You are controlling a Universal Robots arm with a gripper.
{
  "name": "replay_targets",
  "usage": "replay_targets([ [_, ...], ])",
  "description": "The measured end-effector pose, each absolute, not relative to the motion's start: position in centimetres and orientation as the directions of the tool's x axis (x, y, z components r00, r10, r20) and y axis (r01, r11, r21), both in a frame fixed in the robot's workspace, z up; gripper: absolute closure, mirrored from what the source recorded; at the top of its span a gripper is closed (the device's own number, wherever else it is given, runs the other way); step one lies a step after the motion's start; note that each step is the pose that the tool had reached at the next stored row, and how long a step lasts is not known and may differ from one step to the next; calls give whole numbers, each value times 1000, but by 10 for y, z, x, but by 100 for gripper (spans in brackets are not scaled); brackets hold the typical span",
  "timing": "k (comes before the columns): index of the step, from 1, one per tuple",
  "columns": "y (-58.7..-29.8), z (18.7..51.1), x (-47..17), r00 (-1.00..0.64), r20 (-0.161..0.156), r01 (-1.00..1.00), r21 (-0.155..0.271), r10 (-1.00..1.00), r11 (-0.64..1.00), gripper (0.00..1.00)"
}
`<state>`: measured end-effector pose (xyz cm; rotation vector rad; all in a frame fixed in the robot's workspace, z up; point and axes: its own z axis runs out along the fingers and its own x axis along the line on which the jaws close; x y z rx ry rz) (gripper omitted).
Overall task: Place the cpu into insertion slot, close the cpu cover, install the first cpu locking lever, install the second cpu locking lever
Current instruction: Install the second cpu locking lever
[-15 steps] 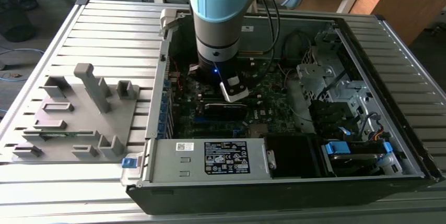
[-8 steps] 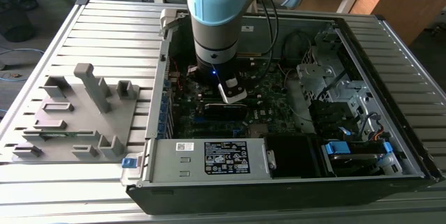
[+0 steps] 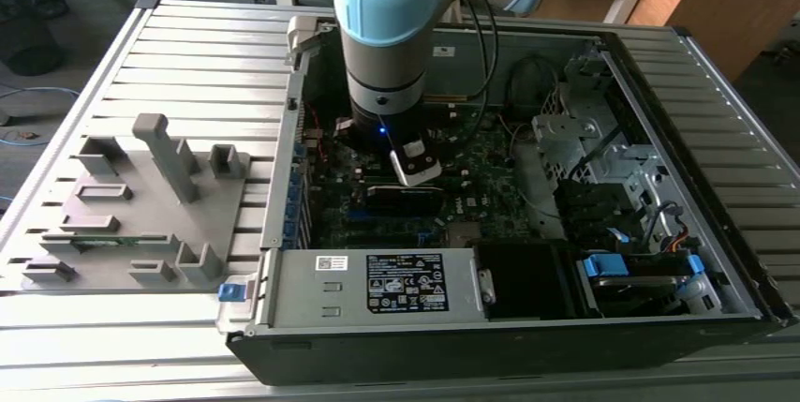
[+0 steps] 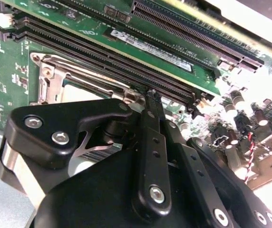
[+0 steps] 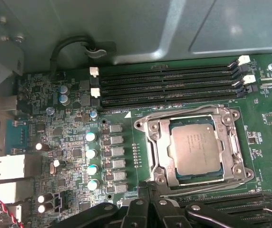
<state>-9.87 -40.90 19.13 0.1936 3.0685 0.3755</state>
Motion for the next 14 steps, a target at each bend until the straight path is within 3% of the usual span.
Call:
replay_targets([
  [14,-409,217,-99,-991,-29,118,243,129,963,89],
])
